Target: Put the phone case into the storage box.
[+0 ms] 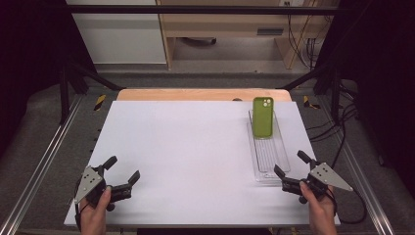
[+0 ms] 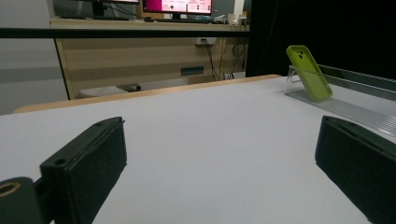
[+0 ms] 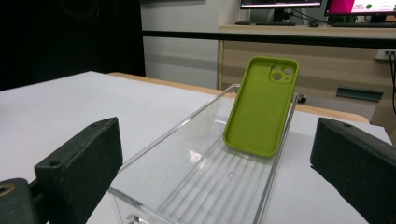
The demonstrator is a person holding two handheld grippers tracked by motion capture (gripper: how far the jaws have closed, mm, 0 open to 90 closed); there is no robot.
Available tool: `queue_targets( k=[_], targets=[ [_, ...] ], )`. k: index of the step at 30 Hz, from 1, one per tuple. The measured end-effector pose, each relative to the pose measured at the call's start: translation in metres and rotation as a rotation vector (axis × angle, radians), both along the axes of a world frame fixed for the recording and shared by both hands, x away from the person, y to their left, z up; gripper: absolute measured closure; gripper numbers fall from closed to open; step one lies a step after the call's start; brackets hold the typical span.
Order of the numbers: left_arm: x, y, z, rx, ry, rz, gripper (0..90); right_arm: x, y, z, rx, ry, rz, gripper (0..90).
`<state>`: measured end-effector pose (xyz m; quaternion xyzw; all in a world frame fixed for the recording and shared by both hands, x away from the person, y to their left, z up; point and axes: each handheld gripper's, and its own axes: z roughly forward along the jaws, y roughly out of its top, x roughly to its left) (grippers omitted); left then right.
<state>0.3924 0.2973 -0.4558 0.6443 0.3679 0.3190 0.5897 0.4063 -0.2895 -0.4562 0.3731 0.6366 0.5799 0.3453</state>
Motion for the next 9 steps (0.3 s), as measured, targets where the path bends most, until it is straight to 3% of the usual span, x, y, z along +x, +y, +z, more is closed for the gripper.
queue_targets(
  k=[9],
  targets=[
    [0.0009,-0.0043,-0.0016,0.011,0.009,-0.003,1.7,-0.0045,-0.0101,-0.0082,-0.03,0.019,-0.012,2.6]
  ],
)
